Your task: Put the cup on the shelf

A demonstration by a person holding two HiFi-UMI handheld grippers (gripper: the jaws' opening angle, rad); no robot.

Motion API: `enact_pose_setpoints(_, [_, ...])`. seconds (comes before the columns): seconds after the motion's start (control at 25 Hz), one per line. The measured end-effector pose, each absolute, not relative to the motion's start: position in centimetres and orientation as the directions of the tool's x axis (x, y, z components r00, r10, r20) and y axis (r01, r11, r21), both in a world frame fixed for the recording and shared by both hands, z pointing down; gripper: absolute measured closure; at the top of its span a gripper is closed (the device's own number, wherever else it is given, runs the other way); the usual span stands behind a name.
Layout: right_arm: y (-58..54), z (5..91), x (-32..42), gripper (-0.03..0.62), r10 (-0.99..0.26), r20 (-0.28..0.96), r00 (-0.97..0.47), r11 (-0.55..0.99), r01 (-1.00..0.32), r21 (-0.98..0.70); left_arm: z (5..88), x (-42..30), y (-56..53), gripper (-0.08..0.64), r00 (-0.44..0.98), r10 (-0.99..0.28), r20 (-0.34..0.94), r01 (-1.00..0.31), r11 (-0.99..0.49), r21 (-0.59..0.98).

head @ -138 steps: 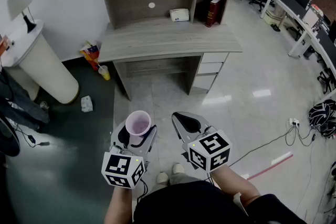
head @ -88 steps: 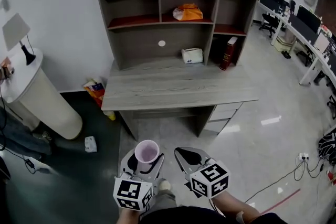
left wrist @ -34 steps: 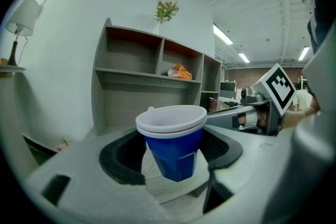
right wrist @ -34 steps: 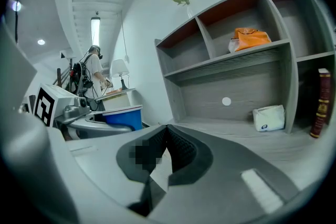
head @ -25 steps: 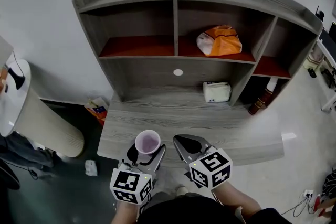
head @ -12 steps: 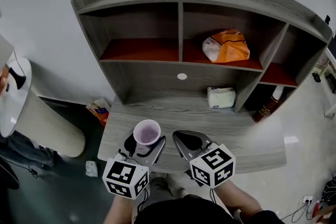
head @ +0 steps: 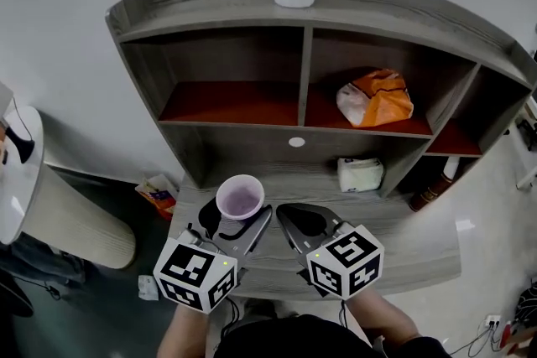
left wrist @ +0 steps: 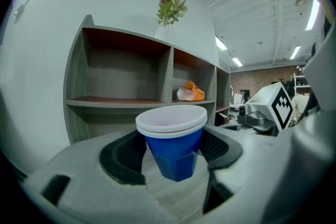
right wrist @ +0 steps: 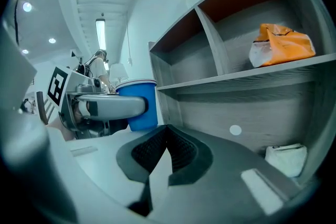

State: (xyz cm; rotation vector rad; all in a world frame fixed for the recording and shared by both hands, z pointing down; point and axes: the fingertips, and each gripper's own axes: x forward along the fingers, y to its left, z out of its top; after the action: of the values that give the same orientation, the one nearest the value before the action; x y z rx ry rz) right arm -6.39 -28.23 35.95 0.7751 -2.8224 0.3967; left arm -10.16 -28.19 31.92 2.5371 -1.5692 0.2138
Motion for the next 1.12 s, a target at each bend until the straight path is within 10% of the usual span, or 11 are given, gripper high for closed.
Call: enact_pose_setpoints(1.12, [-34.6,34.7,-12.3,0.592,-0.497,0.282,-0.821,0.796,-0.560,-0.229,21.6,-13.2,-40.8,0.253,0.609,-0.785,0.112,-0.783,-0.618,-0.076])
